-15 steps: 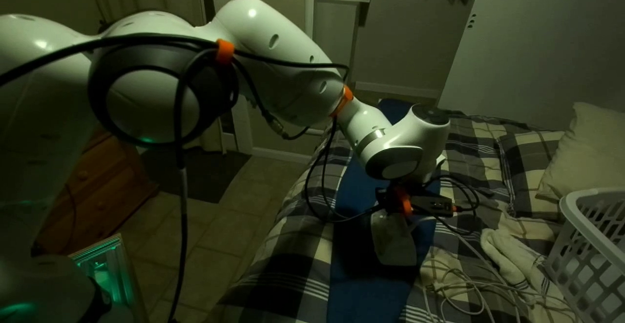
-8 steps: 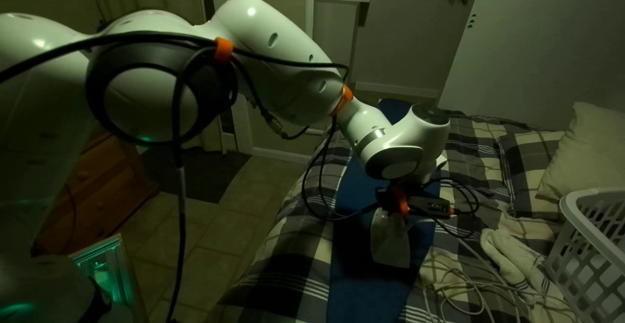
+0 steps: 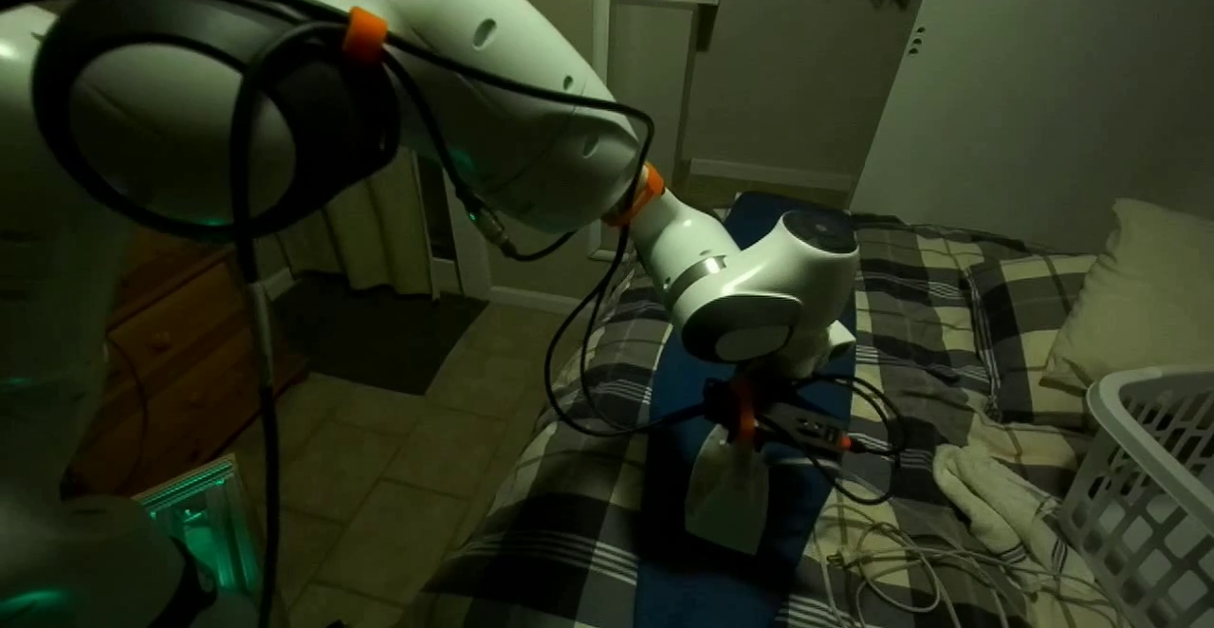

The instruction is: Slide the iron from right to left along the ironing board twice

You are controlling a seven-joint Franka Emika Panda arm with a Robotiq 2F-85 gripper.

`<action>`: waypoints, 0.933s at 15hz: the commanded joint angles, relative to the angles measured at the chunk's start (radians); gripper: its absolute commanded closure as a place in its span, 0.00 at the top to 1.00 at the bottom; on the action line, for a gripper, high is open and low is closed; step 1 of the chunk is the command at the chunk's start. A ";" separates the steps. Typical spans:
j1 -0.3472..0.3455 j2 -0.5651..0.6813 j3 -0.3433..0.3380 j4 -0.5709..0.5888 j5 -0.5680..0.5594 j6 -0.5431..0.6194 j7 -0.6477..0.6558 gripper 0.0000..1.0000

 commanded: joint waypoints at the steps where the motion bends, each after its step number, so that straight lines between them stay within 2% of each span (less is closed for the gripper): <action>1: -0.008 -0.128 -0.030 -0.189 -0.021 0.020 0.033 0.12; 5: -0.014 -0.190 -0.077 -0.294 -0.034 0.039 0.027 0.12; 9: -0.031 -0.213 -0.101 -0.341 -0.027 0.066 -0.001 0.12; 14: -0.078 -0.197 -0.053 -0.337 0.048 0.099 -0.141 0.12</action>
